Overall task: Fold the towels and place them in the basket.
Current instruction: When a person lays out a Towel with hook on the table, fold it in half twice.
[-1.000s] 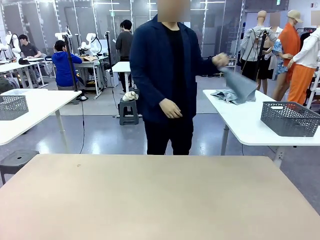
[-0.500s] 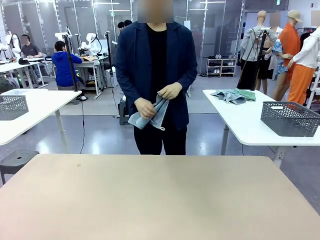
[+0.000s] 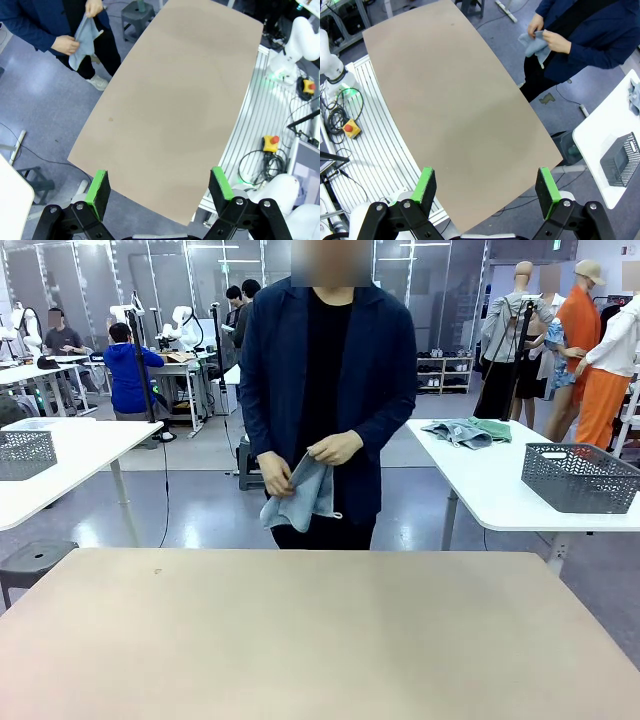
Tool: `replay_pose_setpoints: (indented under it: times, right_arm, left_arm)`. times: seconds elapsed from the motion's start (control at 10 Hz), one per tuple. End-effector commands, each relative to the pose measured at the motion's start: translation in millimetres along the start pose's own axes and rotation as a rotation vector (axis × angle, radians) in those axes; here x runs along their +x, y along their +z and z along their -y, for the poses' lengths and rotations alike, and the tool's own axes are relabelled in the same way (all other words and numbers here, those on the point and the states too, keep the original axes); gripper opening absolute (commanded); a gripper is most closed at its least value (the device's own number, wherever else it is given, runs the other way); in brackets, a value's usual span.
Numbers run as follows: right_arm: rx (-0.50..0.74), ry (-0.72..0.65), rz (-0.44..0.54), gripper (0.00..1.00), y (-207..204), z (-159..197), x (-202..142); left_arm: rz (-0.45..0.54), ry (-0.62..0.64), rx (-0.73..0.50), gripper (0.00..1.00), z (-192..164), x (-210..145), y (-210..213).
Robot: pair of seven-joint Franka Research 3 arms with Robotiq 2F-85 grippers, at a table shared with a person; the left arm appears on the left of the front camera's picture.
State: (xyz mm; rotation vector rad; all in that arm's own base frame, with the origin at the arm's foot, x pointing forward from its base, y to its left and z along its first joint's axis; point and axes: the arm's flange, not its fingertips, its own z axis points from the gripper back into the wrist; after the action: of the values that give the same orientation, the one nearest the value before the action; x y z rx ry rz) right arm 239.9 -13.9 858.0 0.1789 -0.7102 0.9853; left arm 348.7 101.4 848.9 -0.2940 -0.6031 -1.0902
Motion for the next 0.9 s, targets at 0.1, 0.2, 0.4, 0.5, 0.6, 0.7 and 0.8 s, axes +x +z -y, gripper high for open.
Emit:
replay_pose_setpoints:
  times: [0.1, 0.2, 0.4, 0.5, 0.6, 0.7, 0.8]
  right_arm:
    - [0.009, 0.014, 0.001, 1.0, -1.1, -0.1, 0.5]
    - [0.009, 0.014, 0.001, 1.0, -1.1, -0.1, 0.5]
    - [0.009, 0.014, 0.001, 1.0, -1.1, -0.1, 0.5]
    - [0.009, 0.014, 0.001, 1.0, -1.1, -0.1, 0.5]
    - [0.009, 0.014, 0.001, 1.0, -1.1, -0.1, 0.5]
    - [0.009, 0.014, 0.001, 1.0, -1.1, -0.1, 0.5]
    - [0.009, 0.014, 0.001, 1.0, -1.1, -0.1, 0.5]
  left_arm:
    - [0.001, 0.0, 0.002, 1.0, 0.4, -0.5, 0.5]
    - [0.001, 0.0, 0.002, 1.0, 0.4, -0.5, 0.5]
    - [0.001, 0.0, 0.002, 1.0, 0.4, -0.5, 0.5]
    - [0.001, 0.0, 0.002, 1.0, 0.4, -0.5, 0.5]
    - [0.001, 0.0, 0.002, 1.0, 0.4, -0.5, 0.5]
    - [0.001, 0.0, 0.002, 1.0, 0.4, -0.5, 0.5]
    - [0.001, 0.0, 0.002, 1.0, 0.4, -0.5, 0.5]
